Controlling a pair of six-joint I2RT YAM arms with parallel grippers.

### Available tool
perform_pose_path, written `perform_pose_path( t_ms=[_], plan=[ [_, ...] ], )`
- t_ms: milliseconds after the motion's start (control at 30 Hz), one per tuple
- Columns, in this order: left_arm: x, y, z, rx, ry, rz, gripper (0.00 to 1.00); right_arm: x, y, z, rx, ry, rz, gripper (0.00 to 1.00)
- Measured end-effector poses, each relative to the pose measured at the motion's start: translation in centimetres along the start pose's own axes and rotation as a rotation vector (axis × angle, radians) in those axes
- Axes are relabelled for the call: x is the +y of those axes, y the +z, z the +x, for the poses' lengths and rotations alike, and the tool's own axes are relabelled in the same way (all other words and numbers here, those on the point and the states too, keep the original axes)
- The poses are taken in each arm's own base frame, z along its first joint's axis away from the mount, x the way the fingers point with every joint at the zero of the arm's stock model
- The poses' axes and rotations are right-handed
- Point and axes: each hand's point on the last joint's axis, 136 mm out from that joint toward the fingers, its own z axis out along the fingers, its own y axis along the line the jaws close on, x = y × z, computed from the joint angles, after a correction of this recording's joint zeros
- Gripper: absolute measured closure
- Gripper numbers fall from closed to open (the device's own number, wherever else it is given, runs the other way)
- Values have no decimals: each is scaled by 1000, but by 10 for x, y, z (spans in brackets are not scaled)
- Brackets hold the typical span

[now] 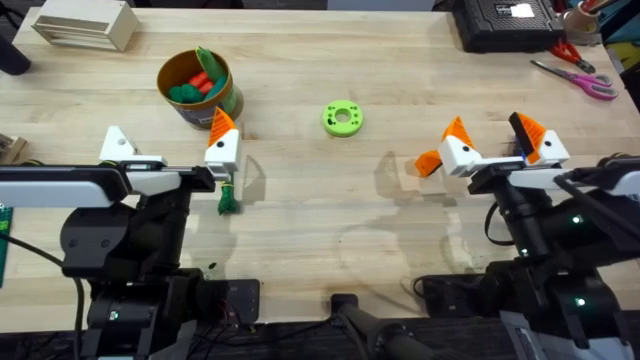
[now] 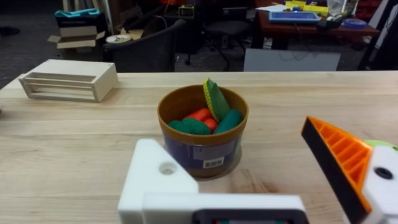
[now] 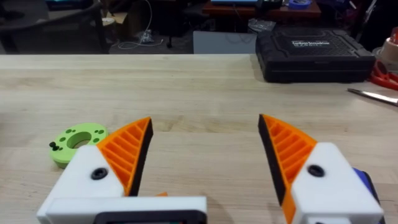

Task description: Pick up the gripper from the table and insert it into the empty holder that is missing its gripper. Then pick up a screw, insert it into the mounting hole, and use the screwdriver to tighten it. Finally, clean up the table by picking up the vegetable and placing it into the bucket.

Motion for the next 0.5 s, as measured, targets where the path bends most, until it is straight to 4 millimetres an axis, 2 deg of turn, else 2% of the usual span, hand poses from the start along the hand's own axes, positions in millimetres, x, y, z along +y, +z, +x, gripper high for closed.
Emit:
perform_pose_path(
  t_ms=[233, 267, 400, 500],
  plan=[
    [0, 0, 0, 0, 0, 0, 14, 0, 0, 1, 5, 0, 0, 12],
    [0, -5, -1, 56, -19, -2, 13, 0, -1, 1, 10, 35, 1, 12],
    [3, -23, -23, 154, -22, -23, 14, 0, -11, 3, 125, 76, 6, 12],
    [4, -38, -43, 258, -22, -38, 14, 1, -23, -9, 205, 91, 10, 12]
  ],
)
